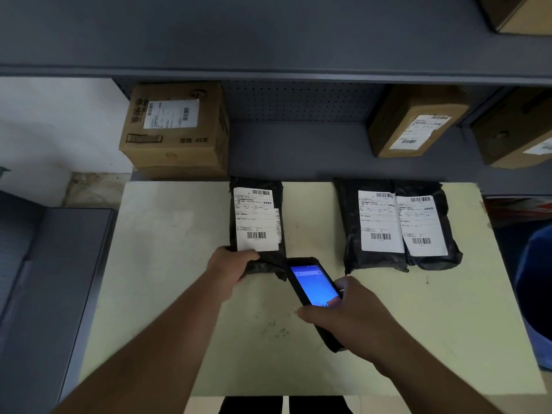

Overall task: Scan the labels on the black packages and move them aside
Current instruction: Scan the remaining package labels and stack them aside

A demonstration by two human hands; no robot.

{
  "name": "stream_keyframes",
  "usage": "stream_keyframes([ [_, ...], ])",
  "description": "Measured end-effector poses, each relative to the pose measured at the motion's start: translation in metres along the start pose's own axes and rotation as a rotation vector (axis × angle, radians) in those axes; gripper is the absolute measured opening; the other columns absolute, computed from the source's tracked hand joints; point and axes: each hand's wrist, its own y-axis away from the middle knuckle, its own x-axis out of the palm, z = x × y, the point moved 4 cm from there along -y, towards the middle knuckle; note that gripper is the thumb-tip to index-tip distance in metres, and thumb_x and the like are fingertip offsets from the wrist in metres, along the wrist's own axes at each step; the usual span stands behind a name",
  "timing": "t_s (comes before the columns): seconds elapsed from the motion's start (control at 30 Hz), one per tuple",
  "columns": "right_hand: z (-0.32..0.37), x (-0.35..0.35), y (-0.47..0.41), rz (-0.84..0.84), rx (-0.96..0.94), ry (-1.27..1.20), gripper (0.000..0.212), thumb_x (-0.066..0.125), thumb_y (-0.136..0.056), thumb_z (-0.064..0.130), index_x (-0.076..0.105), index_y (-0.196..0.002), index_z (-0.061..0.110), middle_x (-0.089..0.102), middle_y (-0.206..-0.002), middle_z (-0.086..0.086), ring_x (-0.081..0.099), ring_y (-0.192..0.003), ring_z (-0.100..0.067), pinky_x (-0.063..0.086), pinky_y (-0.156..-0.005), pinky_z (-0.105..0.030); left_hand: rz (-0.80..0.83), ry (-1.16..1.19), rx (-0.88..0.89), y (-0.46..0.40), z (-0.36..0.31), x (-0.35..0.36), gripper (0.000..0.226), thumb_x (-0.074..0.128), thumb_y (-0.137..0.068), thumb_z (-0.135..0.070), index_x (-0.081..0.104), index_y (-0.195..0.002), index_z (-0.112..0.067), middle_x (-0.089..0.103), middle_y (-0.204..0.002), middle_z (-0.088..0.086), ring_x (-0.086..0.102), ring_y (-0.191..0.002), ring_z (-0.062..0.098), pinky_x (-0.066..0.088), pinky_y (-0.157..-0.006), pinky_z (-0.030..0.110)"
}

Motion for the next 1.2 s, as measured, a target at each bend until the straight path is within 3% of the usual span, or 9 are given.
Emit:
stream_keyframes([
  [0.07,0.0,0.0,0.001,0.005,-0.006,0.005,0.058,0.088,-0.073,0.045,0.055,-0.115,0.023,0.067,-0.092,0.002,0.064,-0.067,-0.011,0.051,-0.058,-0.025,0.045,0.051,-0.006,0.003,0.002,-0.001,0.011,0.079,-0.085,-0.011,0.071,-0.092,-0.014,0.076,-0.106,0.016,0.071,-0.088,0.026,0.061,-0.097,0.048],
  [0.17,-0.001,-0.003,0.003,0.011,-0.007,0.034,0.052,0.088,-0.073,0.045,0.056,-0.106,0.022,0.064,-0.088,0.003,0.06,-0.065,-0.011,0.048,-0.058,-0.025,0.085,0.101,0.017,0.007,0.006,-0.003,0.011,0.078,-0.087,-0.009,0.071,-0.092,-0.015,0.077,-0.11,0.015,0.073,-0.097,0.028,0.059,-0.1,0.046],
  [0.37,-0.001,-0.005,0.006,0.03,0.01,0.086,0.056,0.087,-0.064,0.052,0.059,-0.103,0.022,0.07,-0.092,-0.001,0.062,-0.065,-0.015,0.049,-0.062,-0.03,0.138,0.182,0.115,0.013,0.011,-0.004,0.017,0.075,-0.089,-0.004,0.073,-0.1,-0.016,0.079,-0.102,0.004,0.075,-0.09,0.018,0.06,-0.092,0.036],
  [0.5,0.004,-0.006,0.005,0.032,0.004,0.11,0.06,0.087,-0.059,0.054,0.061,-0.101,0.02,0.071,-0.093,-0.003,0.063,-0.067,-0.017,0.051,-0.064,-0.032,0.177,0.215,0.186,0.016,0.013,-0.007,0.027,0.07,-0.089,0.004,0.075,-0.11,-0.013,0.083,-0.102,0.002,0.08,-0.088,0.014,0.061,-0.075,0.022],
  [0.67,0.012,-0.005,0.002,0.055,-0.021,0.138,0.065,0.089,-0.056,0.056,0.062,-0.102,0.019,0.074,-0.099,-0.008,0.068,-0.072,-0.02,0.053,-0.066,-0.034,0.158,0.269,0.22,0.021,0.016,-0.013,0.064,0.084,-0.066,-0.012,0.066,-0.127,-0.013,0.079,-0.119,0.005,0.075,-0.111,0.027,0.058,-0.1,0.042],
  [0.87,0.024,-0.003,0.0,0.061,-0.049,0.169,0.061,0.09,-0.059,0.053,0.063,-0.101,0.018,0.07,-0.089,-0.003,0.064,-0.066,-0.017,0.053,-0.064,-0.032,0.124,0.307,0.22,0.024,0.027,-0.013,0.056,0.074,-0.085,0.008,0.053,-0.133,-0.01,0.07,-0.122,0.007,0.072,-0.107,0.025,0.055,-0.08,0.029],
  [0.97,0.028,-0.002,0.0,0.062,-0.074,0.186,0.06,0.089,-0.061,0.053,0.063,-0.102,0.019,0.071,-0.091,-0.001,0.068,-0.07,-0.018,0.053,-0.064,-0.032,0.125,0.304,0.228,0.024,0.028,-0.012,0.061,0.077,-0.083,0.007,0.053,-0.135,-0.011,0.071,-0.126,0.009,0.072,-0.112,0.028,0.056,-0.086,0.034],
  [1.07,0.03,0.001,0.0,0.063,-0.082,0.218,0.064,0.089,-0.058,0.058,0.062,-0.103,0.022,0.071,-0.1,-0.003,0.075,-0.088,-0.022,0.056,-0.068,-0.033,0.141,0.31,0.248,0.024,0.028,-0.012,0.063,0.078,-0.082,0.008,0.053,-0.136,-0.012,0.072,-0.126,0.009,0.072,-0.113,0.028,0.057,-0.09,0.037],
  [1.2,0.031,0.006,0.0,0.076,-0.087,0.243,0.066,0.087,-0.055,0.06,0.06,-0.102,0.023,0.072,-0.099,-0.005,0.069,-0.075,-0.018,0.053,-0.065,-0.032,0.14,0.304,0.285,0.027,0.023,-0.014,0.055,0.076,-0.082,0.01,0.057,-0.129,-0.011,0.076,-0.118,0.006,0.075,-0.107,0.025,0.059,-0.096,0.042],
])
